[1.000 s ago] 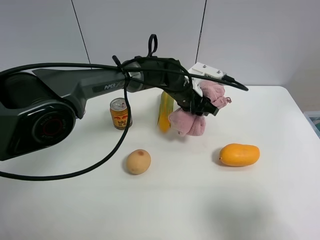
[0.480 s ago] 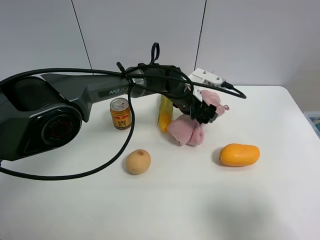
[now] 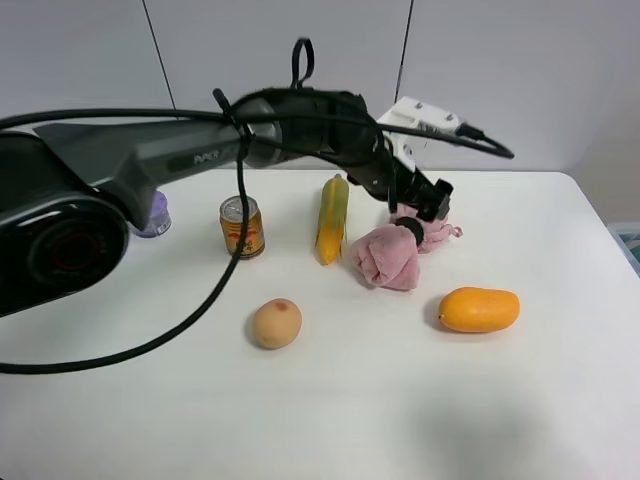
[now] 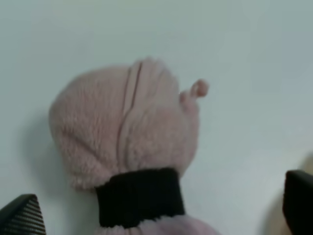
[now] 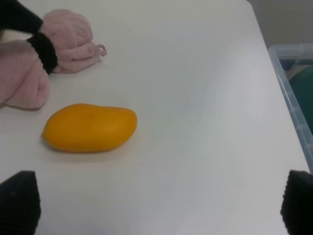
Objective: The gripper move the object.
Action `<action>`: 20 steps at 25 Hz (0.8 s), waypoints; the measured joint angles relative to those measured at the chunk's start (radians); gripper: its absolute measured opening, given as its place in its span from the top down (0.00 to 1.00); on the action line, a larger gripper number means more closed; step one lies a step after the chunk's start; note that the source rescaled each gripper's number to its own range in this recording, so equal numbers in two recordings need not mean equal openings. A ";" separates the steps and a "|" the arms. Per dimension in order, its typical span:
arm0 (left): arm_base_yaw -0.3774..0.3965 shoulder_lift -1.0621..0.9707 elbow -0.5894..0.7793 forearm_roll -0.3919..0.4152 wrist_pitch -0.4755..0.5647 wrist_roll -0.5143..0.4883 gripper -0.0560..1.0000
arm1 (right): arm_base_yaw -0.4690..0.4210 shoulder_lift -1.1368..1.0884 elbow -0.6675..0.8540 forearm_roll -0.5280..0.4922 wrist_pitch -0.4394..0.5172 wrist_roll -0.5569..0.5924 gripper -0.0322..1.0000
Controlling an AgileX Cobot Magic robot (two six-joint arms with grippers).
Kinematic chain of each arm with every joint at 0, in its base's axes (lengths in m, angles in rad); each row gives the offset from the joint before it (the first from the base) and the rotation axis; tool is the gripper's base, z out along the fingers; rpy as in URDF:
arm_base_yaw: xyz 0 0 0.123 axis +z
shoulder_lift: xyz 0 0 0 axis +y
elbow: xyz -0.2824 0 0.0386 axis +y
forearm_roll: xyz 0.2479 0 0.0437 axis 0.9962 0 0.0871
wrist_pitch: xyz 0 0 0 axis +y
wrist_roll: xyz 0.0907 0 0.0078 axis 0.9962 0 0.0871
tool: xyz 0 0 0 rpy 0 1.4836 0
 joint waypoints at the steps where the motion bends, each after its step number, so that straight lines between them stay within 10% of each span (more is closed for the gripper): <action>1: -0.006 -0.032 0.000 0.026 0.010 -0.001 0.01 | 0.000 0.000 0.000 0.000 0.000 0.000 0.00; 9: 0.046 -0.360 -0.002 0.408 0.215 -0.073 0.01 | 0.000 0.000 0.000 0.000 0.000 0.000 0.00; 20: 0.421 -0.545 0.166 0.451 0.257 -0.091 0.01 | 0.000 0.000 0.000 0.000 0.000 0.000 0.00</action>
